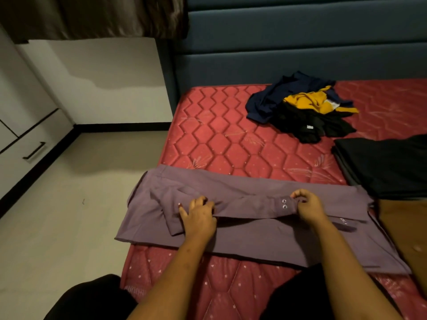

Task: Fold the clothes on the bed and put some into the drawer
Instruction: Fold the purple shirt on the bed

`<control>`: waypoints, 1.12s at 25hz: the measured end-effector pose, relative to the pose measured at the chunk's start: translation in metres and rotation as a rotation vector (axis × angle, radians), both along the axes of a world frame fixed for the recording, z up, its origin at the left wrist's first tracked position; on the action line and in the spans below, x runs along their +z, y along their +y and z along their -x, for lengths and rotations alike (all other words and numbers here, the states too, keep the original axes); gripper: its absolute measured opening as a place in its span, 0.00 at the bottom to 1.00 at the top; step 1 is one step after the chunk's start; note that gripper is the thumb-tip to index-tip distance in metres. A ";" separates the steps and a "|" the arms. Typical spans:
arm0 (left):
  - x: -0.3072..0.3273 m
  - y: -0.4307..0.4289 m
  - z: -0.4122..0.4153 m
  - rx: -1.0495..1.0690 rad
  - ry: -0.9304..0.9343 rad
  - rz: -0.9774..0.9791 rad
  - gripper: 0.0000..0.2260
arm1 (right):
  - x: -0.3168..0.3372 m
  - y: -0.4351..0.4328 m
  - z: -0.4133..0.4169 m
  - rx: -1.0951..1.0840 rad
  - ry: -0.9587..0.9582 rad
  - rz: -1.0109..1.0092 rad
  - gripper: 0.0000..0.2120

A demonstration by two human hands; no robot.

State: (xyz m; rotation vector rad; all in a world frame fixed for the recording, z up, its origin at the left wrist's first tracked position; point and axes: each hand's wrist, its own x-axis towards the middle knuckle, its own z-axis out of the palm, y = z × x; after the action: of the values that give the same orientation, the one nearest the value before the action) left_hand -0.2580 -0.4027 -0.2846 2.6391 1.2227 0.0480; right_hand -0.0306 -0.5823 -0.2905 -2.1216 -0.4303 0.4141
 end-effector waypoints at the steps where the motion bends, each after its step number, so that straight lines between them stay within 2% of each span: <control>1: -0.001 -0.003 0.001 -0.020 -0.045 -0.036 0.14 | -0.007 0.003 0.000 0.024 0.007 0.019 0.22; 3: -0.005 -0.007 0.005 -0.117 -0.234 -0.197 0.11 | -0.009 0.006 0.004 0.070 0.006 0.021 0.22; 5: -0.007 -0.016 0.014 -0.239 -0.408 -0.304 0.07 | 0.007 0.011 0.008 0.027 0.021 -0.140 0.23; 7: -0.012 -0.032 0.028 -0.327 -0.418 -0.297 0.06 | 0.028 0.012 0.009 -0.069 0.076 -0.400 0.25; 9: -0.025 -0.043 0.041 -0.370 -0.338 -0.283 0.08 | 0.031 0.005 0.000 -0.191 0.091 -0.431 0.26; 10: -0.032 -0.045 0.046 -0.359 -0.282 -0.270 0.11 | 0.026 0.000 -0.005 -0.258 0.095 -0.382 0.25; 12: -0.040 -0.043 0.054 -0.280 -0.208 -0.270 0.13 | 0.010 -0.006 -0.010 -0.343 0.140 -0.193 0.21; 13: -0.039 -0.039 0.053 -0.242 -0.206 -0.282 0.13 | 0.006 -0.007 -0.009 -0.355 0.103 -0.067 0.21; 14: -0.035 -0.035 0.051 -0.209 -0.230 -0.281 0.11 | 0.001 -0.006 -0.009 -0.288 0.025 0.011 0.21; 17: -0.015 -0.019 0.041 -0.175 -0.326 -0.229 0.09 | -0.005 0.002 -0.001 0.116 -0.088 0.094 0.26; 19: 0.004 -0.005 0.034 -0.259 -0.331 -0.086 0.13 | -0.012 0.001 -0.007 0.220 -0.169 0.232 0.24; 21: 0.021 0.004 0.029 -0.330 -0.197 0.227 0.18 | -0.014 -0.002 -0.012 0.166 -0.152 0.413 0.15; 22: 0.027 0.007 0.027 -0.337 -0.080 0.335 0.20 | -0.014 -0.002 -0.013 0.113 -0.139 0.431 0.13; 24: 0.033 0.011 0.025 -0.298 0.176 0.439 0.22 | -0.008 0.003 -0.013 0.004 -0.237 0.242 0.16; 25: 0.032 0.013 0.027 -0.290 0.290 0.397 0.22 | -0.001 0.004 -0.011 -0.076 -0.289 0.083 0.17; 27: 0.025 0.012 0.037 -0.272 0.386 0.142 0.19 | 0.016 0.003 -0.010 -0.255 -0.306 -0.201 0.16; 28: 0.022 0.012 0.042 -0.222 0.311 0.012 0.15 | 0.021 0.001 -0.012 -0.325 -0.298 -0.290 0.16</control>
State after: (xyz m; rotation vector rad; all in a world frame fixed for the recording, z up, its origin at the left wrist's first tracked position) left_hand -0.3003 -0.3902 -0.2623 2.8292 0.9965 -0.4202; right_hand -0.0183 -0.5815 -0.2699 -1.9247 -0.2849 -0.1463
